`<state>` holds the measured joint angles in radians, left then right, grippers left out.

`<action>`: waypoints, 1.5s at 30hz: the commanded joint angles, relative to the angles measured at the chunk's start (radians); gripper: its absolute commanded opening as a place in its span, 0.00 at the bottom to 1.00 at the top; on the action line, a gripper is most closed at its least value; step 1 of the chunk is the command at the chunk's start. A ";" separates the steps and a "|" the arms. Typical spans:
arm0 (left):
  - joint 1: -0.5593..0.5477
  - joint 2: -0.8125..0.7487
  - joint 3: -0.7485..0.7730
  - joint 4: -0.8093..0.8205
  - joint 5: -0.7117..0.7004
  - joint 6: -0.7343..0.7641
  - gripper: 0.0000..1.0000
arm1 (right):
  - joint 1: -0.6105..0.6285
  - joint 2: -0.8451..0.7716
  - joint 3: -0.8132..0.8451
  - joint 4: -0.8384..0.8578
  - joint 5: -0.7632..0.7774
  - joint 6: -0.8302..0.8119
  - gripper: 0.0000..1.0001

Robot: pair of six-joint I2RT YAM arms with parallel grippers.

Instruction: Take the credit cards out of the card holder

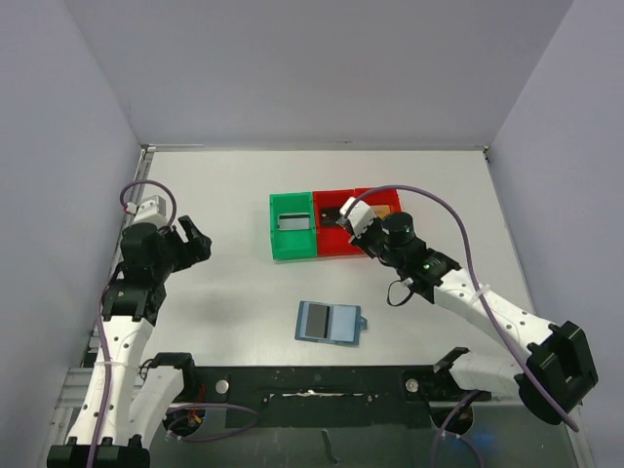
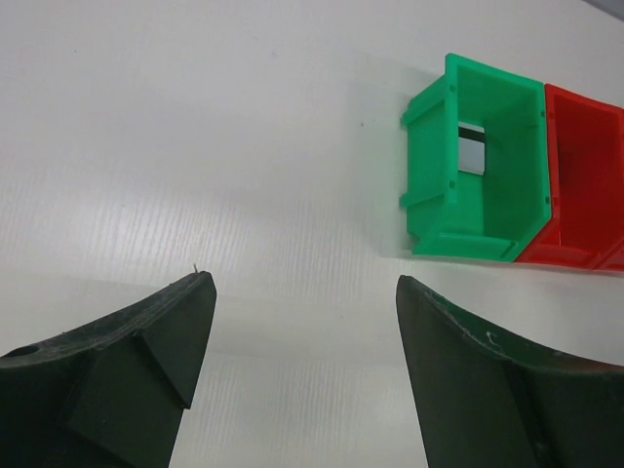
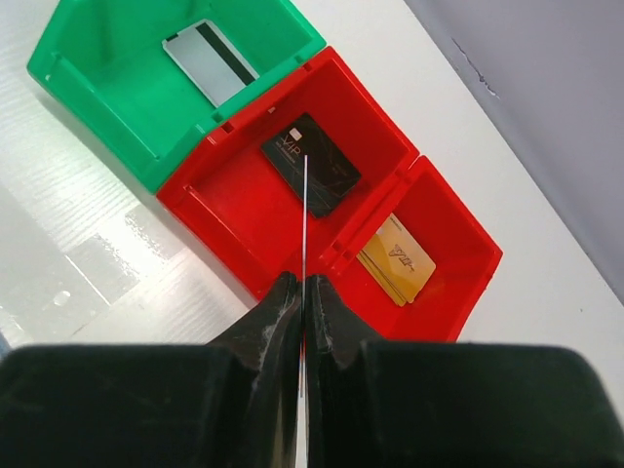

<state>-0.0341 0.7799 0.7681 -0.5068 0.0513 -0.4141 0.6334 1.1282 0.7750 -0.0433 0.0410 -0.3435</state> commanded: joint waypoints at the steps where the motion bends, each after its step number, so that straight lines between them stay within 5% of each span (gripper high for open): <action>1: 0.005 -0.069 0.063 0.022 -0.043 0.038 0.75 | -0.031 0.067 0.073 0.016 -0.055 -0.101 0.00; 4: 0.005 -0.082 0.077 0.010 -0.078 0.023 0.75 | -0.052 0.139 0.118 0.014 -0.064 -0.114 0.00; 10: 0.005 -0.119 -0.147 0.163 -0.045 -0.051 0.75 | -0.066 0.245 0.175 0.051 -0.105 -0.122 0.00; 25: 0.004 -0.069 -0.154 0.200 -0.004 0.009 0.75 | -0.080 0.515 0.335 0.109 -0.036 -0.200 0.00; 45: 0.013 -0.044 -0.155 0.233 0.047 0.037 0.75 | -0.087 0.678 0.362 0.266 -0.036 -0.315 0.00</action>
<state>-0.0296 0.7345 0.6044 -0.3431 0.0704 -0.4019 0.5514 1.7885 1.0977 0.1513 0.0013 -0.6147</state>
